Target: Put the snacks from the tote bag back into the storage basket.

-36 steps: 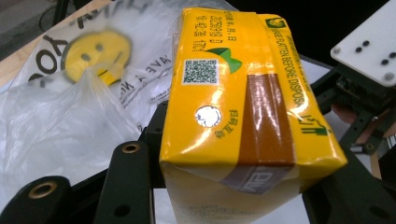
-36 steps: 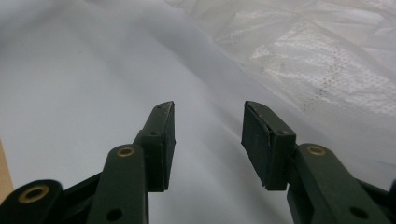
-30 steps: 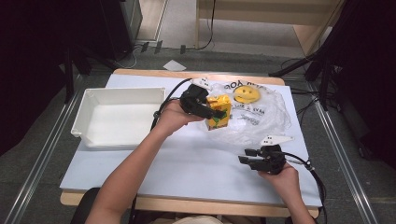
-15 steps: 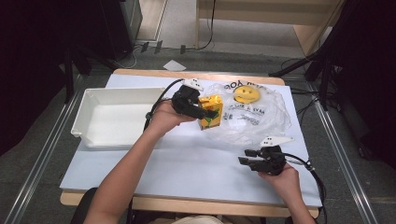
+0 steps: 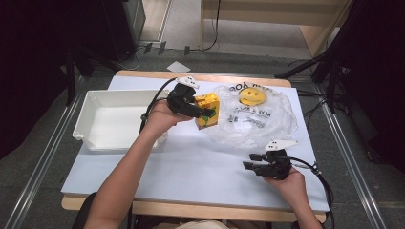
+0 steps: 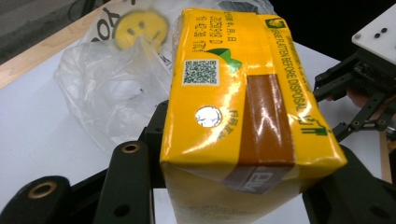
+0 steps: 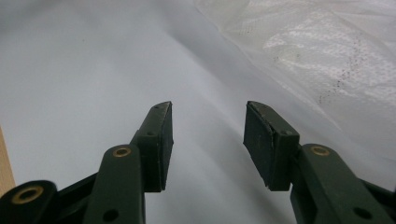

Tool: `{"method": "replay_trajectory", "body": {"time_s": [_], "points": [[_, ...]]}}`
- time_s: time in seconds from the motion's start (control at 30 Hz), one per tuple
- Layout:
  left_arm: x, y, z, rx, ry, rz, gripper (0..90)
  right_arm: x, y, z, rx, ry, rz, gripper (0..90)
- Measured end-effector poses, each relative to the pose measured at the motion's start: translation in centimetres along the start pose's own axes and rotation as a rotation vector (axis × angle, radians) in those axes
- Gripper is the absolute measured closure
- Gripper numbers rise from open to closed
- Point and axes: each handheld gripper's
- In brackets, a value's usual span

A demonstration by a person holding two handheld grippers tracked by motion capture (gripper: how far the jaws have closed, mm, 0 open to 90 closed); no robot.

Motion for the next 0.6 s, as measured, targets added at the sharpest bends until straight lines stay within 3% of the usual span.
{"method": "replay_trajectory", "body": {"time_s": [0.2, 0.3, 0.6], "points": [[-0.2, -0.2, 0.4, 0.003, -0.021, -0.036, 52.3, 0.1, 0.2, -0.1, -0.002, 0.000, -0.006, 53.1], [-0.6, -0.6, 0.8, -0.011, -0.009, -0.030, 52.3, 0.1, 0.3, -0.2, -0.004, 0.005, -0.008, 53.1], [-2.0, -1.3, 1.9, -0.035, 0.004, -0.065, 52.2, 0.4, 0.5, -0.5, -0.020, 0.001, 0.001, 53.1]]}}
Point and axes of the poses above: each handheld gripper's, and its own axes: x roughly forward along the jaws, z roughly out of its underside, y roughly to its right, and after that the axes turned 9 degrees about -y, right-handed
